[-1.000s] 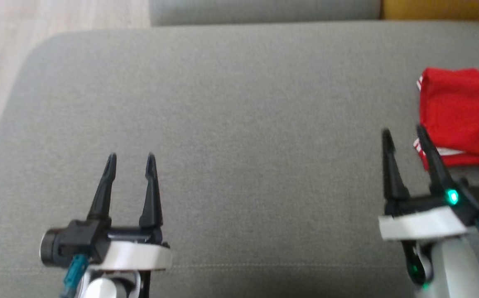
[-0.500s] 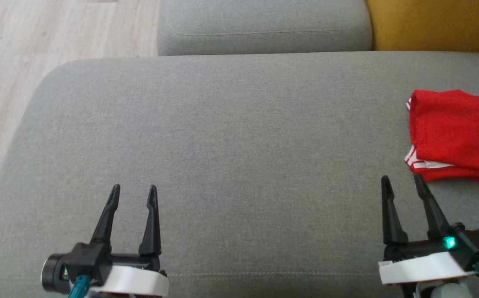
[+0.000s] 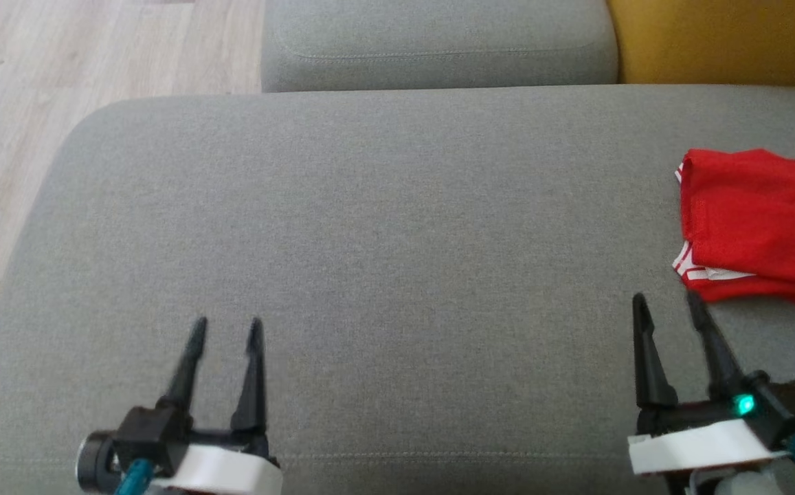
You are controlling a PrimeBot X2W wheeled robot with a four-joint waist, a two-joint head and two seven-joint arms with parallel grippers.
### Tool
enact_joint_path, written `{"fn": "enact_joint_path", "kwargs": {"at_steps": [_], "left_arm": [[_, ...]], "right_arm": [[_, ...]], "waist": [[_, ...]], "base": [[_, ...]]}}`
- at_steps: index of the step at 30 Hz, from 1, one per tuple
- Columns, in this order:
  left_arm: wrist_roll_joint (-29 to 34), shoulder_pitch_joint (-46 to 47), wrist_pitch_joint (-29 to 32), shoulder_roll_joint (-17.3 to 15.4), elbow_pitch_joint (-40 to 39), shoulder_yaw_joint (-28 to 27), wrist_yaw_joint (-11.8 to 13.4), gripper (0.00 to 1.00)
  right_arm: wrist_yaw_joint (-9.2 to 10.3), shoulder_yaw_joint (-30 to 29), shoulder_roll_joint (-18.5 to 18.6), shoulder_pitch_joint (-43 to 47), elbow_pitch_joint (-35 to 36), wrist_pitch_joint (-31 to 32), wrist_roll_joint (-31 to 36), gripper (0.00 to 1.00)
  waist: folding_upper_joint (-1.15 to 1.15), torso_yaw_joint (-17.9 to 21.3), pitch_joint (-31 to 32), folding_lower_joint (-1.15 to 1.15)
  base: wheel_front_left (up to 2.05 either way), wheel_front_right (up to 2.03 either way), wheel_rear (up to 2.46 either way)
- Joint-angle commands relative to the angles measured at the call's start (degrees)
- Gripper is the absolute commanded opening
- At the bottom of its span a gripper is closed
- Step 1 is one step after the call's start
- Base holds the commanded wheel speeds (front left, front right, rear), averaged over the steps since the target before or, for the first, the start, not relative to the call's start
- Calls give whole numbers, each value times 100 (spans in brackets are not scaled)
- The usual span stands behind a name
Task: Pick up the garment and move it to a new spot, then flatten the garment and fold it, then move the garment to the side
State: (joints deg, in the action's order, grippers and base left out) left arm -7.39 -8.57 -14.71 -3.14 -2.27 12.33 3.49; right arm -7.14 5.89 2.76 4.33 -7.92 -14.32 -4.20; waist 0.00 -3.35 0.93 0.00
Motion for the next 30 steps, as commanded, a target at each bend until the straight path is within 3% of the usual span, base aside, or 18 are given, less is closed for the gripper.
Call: {"fn": "enact_joint_path", "kwargs": {"at_steps": [1,5,30], "left_arm": [[-1,-16,3,0,94,2,3,0],[-67,-106,10,0,277,3,3,0],[-1888,221,329,-100,577,-242,-223,0]], "right_arm": [[1,4,0,5,-81,8,-1,0],[2,9,-1,78,-257,18,-69,0],[-6,-109,107,-154,-332,327,-1954,0]], "waist": [[0,0,0,0],[0,3,-3,0],[0,70,-24,0]], "base": [[0,0,0],[0,0,0],[0,0,0]]}}
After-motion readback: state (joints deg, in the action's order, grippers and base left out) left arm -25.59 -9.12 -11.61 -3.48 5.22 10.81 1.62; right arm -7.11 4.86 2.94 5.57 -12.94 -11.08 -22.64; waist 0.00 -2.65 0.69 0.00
